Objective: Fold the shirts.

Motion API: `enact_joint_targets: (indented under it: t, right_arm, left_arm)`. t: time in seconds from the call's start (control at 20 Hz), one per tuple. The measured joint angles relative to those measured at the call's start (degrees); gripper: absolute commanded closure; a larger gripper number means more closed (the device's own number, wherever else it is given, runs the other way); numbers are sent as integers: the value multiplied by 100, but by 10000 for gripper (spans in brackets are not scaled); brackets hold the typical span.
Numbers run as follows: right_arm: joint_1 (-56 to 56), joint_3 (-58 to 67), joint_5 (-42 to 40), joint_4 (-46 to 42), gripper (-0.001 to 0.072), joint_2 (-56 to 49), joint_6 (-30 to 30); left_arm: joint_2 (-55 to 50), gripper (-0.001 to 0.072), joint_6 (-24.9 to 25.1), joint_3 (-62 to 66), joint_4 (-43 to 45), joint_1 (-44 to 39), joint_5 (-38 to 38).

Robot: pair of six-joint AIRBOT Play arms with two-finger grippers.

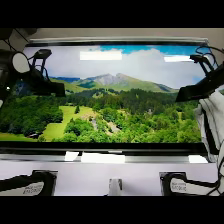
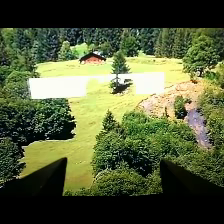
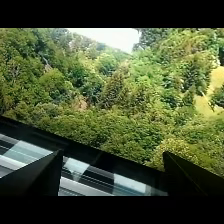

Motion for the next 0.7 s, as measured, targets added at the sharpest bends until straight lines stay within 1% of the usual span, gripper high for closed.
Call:
enact_joint_targets:
  t: [0.7]
  right_arm:
    - [70, -120, 74, 24, 39, 0, 85]
  left_arm:
    - [15, 10, -72, -92, -4, 0, 90]
